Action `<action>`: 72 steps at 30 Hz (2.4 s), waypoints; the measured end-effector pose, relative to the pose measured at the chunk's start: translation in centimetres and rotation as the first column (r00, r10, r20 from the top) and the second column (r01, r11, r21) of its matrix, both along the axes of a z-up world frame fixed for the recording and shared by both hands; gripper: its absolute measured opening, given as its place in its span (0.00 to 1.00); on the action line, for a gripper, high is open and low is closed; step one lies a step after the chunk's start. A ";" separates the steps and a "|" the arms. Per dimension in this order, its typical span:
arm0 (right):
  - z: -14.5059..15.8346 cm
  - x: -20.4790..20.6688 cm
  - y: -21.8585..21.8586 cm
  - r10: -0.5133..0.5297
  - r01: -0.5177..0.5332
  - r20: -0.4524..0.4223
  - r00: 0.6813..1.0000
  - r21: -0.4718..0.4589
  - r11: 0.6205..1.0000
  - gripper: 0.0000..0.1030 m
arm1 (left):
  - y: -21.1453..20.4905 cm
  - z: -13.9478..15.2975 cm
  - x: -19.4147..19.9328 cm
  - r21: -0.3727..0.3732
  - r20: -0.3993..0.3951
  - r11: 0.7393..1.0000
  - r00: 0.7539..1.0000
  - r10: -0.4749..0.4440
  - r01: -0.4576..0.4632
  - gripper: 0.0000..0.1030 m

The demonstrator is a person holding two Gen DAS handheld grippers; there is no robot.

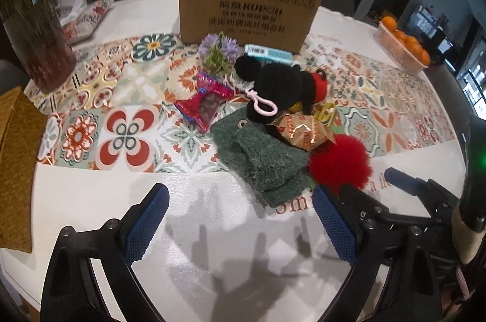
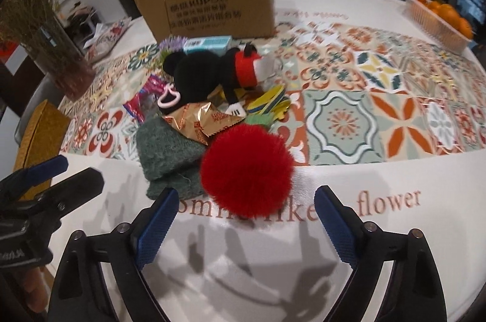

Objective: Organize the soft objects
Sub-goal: 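Grasp the green fuzzy toy with the left tool while the right tool grasps the red pompom, then carry the green toy and red pompom together into the cardboard box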

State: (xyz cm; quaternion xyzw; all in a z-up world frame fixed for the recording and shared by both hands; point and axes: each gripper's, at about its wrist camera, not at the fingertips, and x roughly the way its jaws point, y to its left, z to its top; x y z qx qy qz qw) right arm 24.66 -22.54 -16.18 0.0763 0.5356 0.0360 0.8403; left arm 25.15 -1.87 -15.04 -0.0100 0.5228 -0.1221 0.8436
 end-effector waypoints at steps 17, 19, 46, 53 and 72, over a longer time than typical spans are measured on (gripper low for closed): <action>-3.5 3.8 -0.2 0.108 -0.108 -0.046 0.993 0.018 0.994 0.66 | -1.9 -6.5 4.6 -0.143 -0.213 0.990 0.977 -0.008 -0.023 0.81; -3.7 3.9 -0.3 0.107 -0.106 -0.052 0.993 0.027 0.994 0.62 | -2.2 -6.8 4.8 -0.152 -0.215 0.988 0.977 -0.007 -0.026 0.80; -1.8 2.6 -0.5 0.107 -0.104 -0.025 0.994 0.080 0.991 0.39 | -2.1 -5.4 3.0 -0.130 -0.136 0.991 0.991 0.006 -0.024 0.27; -0.4 1.3 -0.3 0.100 -0.099 -0.007 0.995 0.091 0.991 0.38 | -1.3 -3.9 0.9 -0.108 -0.089 0.994 0.996 -0.013 0.003 0.26; 7.0 -0.8 1.4 0.104 -0.117 0.159 0.982 0.076 0.990 0.38 | 0.2 4.4 -1.5 -0.087 0.153 0.996 0.988 -0.017 0.030 0.26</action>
